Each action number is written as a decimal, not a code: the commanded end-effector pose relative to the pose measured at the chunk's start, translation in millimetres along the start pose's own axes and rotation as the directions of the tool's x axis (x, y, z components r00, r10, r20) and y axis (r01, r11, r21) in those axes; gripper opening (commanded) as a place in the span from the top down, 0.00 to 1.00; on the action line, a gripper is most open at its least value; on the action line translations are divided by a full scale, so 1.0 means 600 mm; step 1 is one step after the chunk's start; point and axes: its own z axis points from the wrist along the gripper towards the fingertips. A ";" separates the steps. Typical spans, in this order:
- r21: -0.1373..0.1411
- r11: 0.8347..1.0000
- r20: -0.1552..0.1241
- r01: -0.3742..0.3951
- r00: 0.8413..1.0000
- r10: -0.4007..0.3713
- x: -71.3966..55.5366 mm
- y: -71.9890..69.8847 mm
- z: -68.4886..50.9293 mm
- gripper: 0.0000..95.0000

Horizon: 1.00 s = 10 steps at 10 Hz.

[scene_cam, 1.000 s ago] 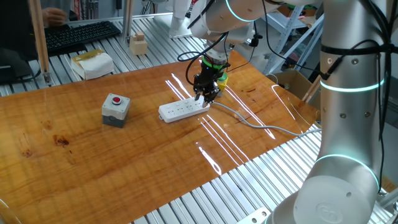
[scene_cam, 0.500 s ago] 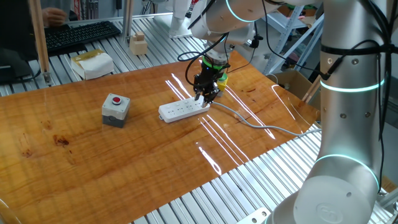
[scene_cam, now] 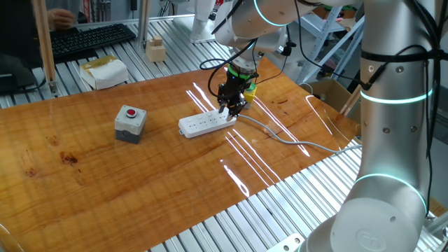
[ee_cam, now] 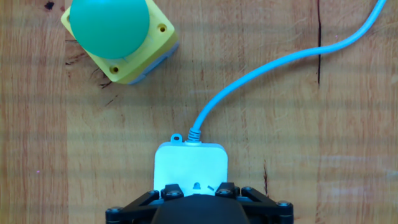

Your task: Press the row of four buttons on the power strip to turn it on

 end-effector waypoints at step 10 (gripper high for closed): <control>-0.026 1.000 0.005 0.004 1.000 -0.004 0.005 -0.011 0.029 0.40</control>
